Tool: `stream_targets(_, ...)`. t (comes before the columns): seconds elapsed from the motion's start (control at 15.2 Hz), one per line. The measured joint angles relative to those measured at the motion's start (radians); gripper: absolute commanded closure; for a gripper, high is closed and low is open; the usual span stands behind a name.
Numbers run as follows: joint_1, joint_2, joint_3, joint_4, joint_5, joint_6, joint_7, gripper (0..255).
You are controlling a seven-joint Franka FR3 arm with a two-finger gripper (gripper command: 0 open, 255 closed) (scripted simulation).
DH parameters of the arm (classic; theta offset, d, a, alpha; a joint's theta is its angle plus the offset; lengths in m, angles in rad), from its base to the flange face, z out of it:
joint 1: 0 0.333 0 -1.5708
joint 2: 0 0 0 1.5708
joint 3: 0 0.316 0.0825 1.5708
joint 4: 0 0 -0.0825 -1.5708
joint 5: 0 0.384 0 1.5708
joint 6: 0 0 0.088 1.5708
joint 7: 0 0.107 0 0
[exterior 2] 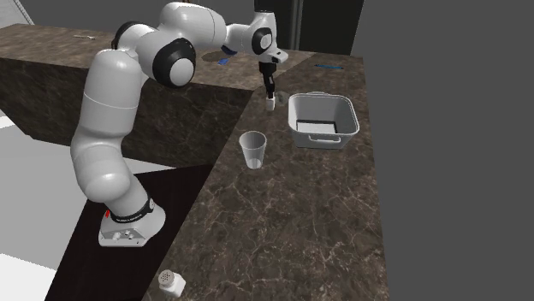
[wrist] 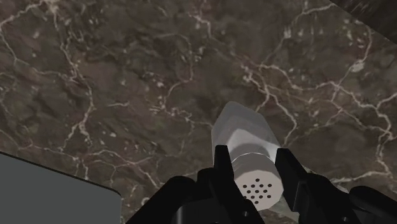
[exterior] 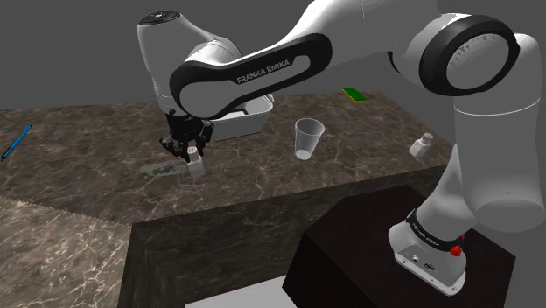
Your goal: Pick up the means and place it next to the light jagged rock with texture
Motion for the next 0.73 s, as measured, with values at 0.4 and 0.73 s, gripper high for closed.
stream_targets(0.4,0.0,0.0,0.0,-0.001,0.0,0.001,0.0,0)
stream_targets(0.73,0.0,-0.01,0.002,0.002,0.003,-0.011,-0.001,0)
